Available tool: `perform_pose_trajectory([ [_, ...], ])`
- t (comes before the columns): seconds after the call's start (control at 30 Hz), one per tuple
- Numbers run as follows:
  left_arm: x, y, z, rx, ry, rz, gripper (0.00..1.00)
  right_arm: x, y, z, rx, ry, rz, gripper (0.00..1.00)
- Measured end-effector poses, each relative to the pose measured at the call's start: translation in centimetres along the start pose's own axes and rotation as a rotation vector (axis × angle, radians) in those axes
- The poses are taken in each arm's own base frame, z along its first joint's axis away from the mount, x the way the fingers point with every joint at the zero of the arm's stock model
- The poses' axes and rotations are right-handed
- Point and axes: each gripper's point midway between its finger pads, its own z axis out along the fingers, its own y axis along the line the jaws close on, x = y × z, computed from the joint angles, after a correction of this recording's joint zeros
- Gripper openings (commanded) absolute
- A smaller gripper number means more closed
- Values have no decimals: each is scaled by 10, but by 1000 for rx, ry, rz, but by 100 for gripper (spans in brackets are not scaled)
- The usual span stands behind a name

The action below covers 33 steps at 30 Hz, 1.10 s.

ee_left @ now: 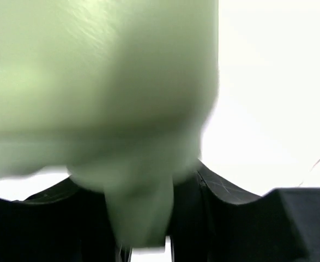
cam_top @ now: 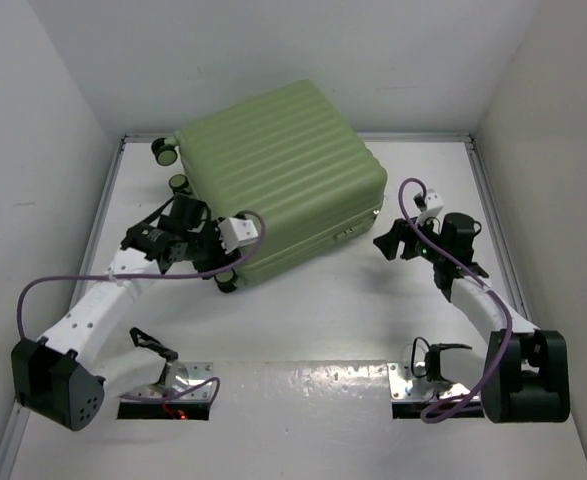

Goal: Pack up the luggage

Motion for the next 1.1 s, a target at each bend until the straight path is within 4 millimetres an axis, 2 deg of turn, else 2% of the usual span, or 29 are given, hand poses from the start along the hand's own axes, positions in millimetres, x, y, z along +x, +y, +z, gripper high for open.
perform_pose_trajectory([
  [0.13,15,10,-26,-51,-14,218,0,1,1,-5,-19,-27,-41,69],
  [0.23,45,15,-49,-93,60,338,0,4,6,-9,-42,-49,-81,69],
  [0.37,84,18,-71,-96,210,408,0,17,17,-11,-86,-58,-151,66],
  [0.47,98,23,-75,-61,254,382,0,27,32,-10,-138,-59,-203,61],
  [0.67,97,19,-73,143,258,111,0,44,66,-14,-231,-82,-247,52],
  [0.87,82,22,-63,184,181,17,0,59,91,-23,-256,-124,-231,50],
  [1.1,75,23,-58,156,125,14,0,68,89,-8,-163,-116,-228,47],
])
